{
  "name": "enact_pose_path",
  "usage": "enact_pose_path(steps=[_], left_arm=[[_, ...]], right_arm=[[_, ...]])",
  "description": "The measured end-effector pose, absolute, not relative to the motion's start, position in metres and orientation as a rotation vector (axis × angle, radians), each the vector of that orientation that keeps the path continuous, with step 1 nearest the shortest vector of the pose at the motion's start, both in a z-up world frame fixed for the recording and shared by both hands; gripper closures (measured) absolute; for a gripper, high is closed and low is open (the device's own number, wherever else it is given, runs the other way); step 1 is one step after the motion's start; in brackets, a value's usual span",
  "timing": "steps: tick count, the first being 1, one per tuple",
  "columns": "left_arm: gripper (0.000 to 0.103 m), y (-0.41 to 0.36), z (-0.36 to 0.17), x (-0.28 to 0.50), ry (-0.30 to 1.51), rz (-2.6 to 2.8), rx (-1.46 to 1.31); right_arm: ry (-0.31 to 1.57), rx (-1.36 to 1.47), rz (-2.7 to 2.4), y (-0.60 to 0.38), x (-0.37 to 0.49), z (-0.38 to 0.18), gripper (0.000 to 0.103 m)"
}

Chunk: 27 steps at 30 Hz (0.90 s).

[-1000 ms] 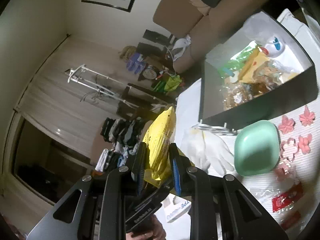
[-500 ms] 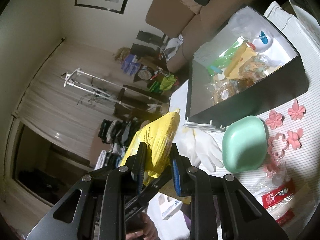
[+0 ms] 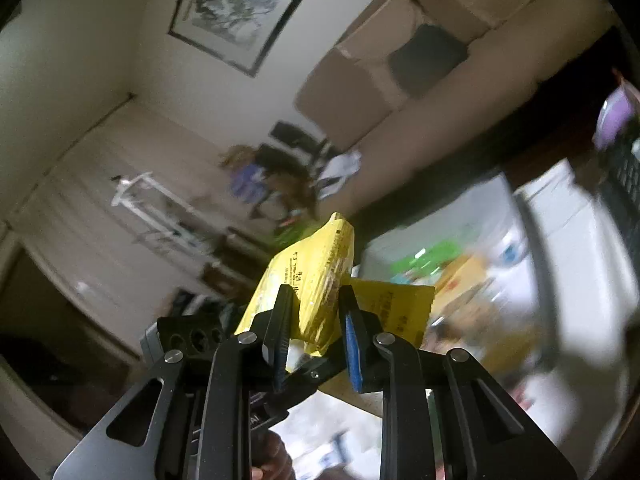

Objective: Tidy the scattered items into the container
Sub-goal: 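Lower the yellow packet into the black box and open the right gripper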

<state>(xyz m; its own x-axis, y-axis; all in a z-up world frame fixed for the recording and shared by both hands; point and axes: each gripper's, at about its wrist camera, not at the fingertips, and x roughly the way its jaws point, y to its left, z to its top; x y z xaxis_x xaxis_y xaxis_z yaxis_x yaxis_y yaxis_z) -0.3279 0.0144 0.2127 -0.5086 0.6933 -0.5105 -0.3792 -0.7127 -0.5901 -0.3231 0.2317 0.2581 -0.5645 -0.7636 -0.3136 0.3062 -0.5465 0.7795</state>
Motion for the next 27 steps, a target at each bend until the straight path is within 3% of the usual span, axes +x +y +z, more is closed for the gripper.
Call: enact_pose_path(steps=[9, 11, 12, 13, 21, 24, 27], left_arm=[[0.092, 0.052, 0.109, -0.427, -0.687, 2.113, -1.316], [0.075, 0.051, 0.086, -0.433, -0.742, 2.1, -1.438], [0.055, 0.049, 0.077, -0.431, -0.747, 2.101, -1.498], [0.044, 0.045, 0.072, -0.427, -0.724, 2.125, -1.55], [0.032, -0.005, 0.103, -0.379, -0.522, 2.312, -1.508], [0.031, -0.018, 0.111, -0.382, -0.512, 2.355, -1.481], [0.031, -0.022, 0.115, -0.384, -0.526, 2.368, -1.477]], right_arm=[[-0.814, 1.014, -2.274, 0.234, -0.392, 0.175, 0.08], [-0.752, 1.058, -2.317, 0.231, -0.397, 0.16, 0.08], [-0.699, 1.097, -2.345, 0.227, -0.399, 0.151, 0.08], [-0.656, 1.124, -2.36, 0.223, -0.4, 0.144, 0.08], [-0.179, 1.278, -2.512, 0.197, -0.384, 0.124, 0.081], [-0.028, 1.259, -2.575, 0.187, -0.369, 0.139, 0.061], [0.003, 1.207, -2.579, 0.186, -0.359, 0.157, 0.058]])
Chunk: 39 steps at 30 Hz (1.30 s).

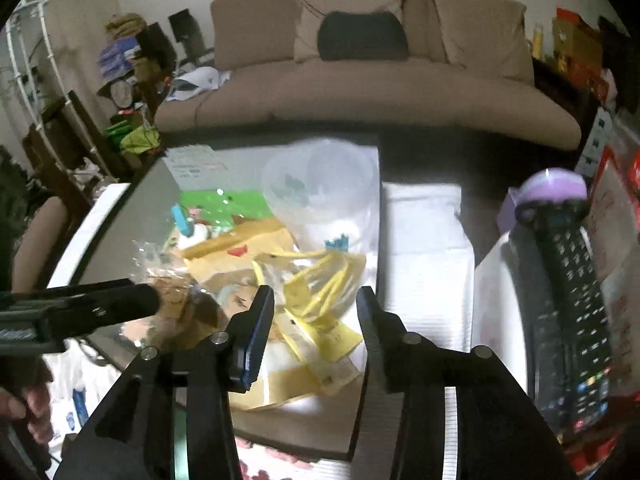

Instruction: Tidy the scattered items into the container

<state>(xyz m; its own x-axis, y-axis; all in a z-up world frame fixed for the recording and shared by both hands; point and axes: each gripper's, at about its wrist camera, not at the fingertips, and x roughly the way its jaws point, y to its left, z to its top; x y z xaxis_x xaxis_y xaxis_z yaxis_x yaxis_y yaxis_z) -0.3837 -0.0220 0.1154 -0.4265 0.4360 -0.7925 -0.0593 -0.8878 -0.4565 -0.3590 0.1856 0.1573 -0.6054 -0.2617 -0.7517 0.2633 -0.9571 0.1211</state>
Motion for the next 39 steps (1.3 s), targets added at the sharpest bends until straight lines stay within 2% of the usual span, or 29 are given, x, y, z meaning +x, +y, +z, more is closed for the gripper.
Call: enact_pose_path(steps=[5, 8, 10, 16, 24, 32, 36, 39], left_arm=[[0.031, -0.016, 0.131, -0.365, -0.386, 2.417, -1.445], [0.029, -0.015, 0.146, -0.338, -0.27, 2.477, -1.4], [0.018, -0.015, 0.153, -0.32, -0.215, 2.52, -1.37], [0.0, -0.023, 0.176, -0.268, -0.155, 2.588, -1.307], [0.0, -0.026, 0.201, -0.193, -0.001, 2.7, -1.253], [0.0, -0.034, 0.207, -0.127, -0.011, 2.7, -1.269], [0.0, -0.037, 0.205, -0.096, -0.006, 2.701, -1.273], [0.0, -0.039, 0.2, -0.075, -0.011, 2.705, -1.281]], right_arm=[[-0.082, 1.179, -2.525, 0.193, -0.344, 0.177, 0.055], [-0.064, 1.186, -2.502, 0.19, -0.326, 0.182, 0.043], [-0.062, 1.195, -2.483, 0.189, -0.312, 0.183, 0.032], [-0.093, 1.226, -2.443, 0.182, -0.271, 0.187, 0.023], [-0.071, 1.182, -2.449, 0.168, -0.21, 0.213, 0.014], [-0.075, 1.178, -2.418, 0.169, -0.138, 0.216, 0.01], [-0.081, 1.188, -2.399, 0.175, -0.104, 0.204, 0.0], [-0.06, 1.206, -2.397, 0.178, -0.083, 0.192, 0.0]])
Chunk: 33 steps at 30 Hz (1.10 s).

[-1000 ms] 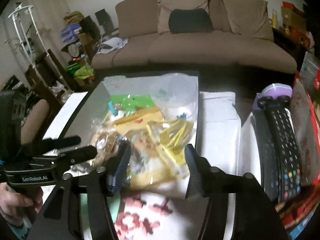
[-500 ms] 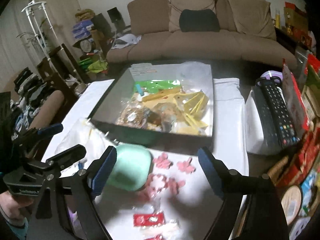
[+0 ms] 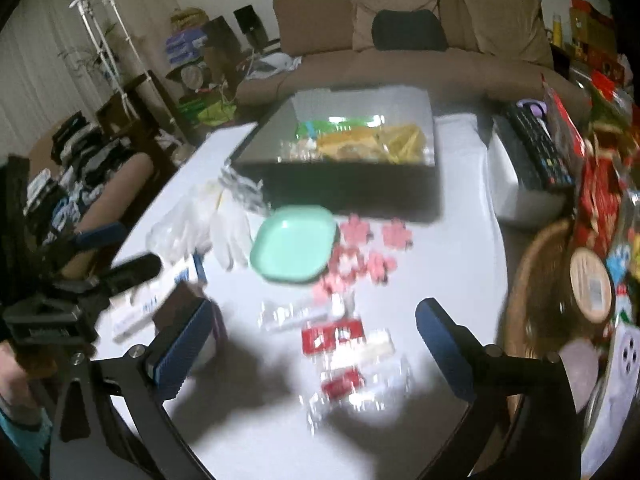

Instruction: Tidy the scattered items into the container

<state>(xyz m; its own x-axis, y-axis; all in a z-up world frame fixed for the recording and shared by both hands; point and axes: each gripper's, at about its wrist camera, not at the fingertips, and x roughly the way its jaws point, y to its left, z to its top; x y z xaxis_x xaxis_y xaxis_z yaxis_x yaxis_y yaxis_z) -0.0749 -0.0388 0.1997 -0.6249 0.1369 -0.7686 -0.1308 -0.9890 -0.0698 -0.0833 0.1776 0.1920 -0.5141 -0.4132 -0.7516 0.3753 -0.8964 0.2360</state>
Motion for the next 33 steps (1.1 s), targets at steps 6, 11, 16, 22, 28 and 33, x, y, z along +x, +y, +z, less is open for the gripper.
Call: enact_pose_path(steps=[6, 11, 16, 22, 28, 33], left_arm=[[0.0, -0.047, 0.171, -0.025, -0.075, 2.72, -1.277], [0.0, -0.05, 0.121, 0.014, -0.143, 2.734, -1.312], [0.0, -0.035, 0.076, 0.039, -0.118, 2.73, -1.321], [0.0, -0.017, 0.043, 0.041, -0.039, 2.74, -1.33], [0.0, -0.017, 0.014, 0.03, -0.03, 2.756, -1.383], [0.0, -0.015, -0.002, 0.021, -0.009, 2.741, -1.433]], right_arm=[[-0.072, 1.235, -2.436, 0.195, -0.041, 0.155, 0.0], [-0.118, 1.272, -2.524, 0.212, -0.019, 0.119, 0.0], [-0.187, 1.294, -2.594, 0.22, -0.003, 0.083, 0.0], [-0.06, 1.324, -2.656, 0.208, 0.004, 0.047, 0.0], [-0.001, 1.337, -2.69, 0.198, 0.003, 0.02, 0.0], [0.049, 1.35, -2.711, 0.194, 0.001, 0.009, 0.0]])
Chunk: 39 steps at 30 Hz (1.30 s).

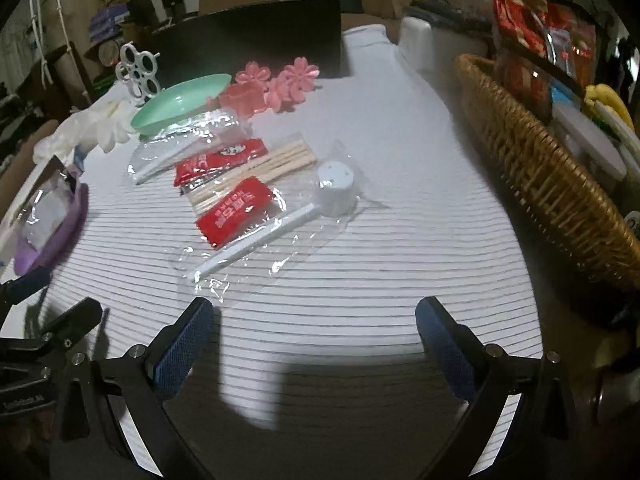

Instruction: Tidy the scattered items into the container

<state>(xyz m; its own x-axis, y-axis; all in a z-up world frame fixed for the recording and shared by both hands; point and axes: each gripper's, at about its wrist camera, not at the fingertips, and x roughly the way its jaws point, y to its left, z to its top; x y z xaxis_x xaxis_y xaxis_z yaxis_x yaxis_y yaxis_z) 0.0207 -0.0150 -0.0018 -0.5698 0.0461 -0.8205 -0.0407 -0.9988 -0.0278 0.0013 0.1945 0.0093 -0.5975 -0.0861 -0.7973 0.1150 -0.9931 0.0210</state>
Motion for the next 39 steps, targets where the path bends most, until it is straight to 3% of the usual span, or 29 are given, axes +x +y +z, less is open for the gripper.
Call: enact_pose_path(steps=[39], left_arm=[[0.0, -0.006, -0.004, 0.009, -0.029, 2.787, -1.476]], right_arm=[[0.065, 1.376, -2.739, 0.189, -0.001, 0.007, 0.0]])
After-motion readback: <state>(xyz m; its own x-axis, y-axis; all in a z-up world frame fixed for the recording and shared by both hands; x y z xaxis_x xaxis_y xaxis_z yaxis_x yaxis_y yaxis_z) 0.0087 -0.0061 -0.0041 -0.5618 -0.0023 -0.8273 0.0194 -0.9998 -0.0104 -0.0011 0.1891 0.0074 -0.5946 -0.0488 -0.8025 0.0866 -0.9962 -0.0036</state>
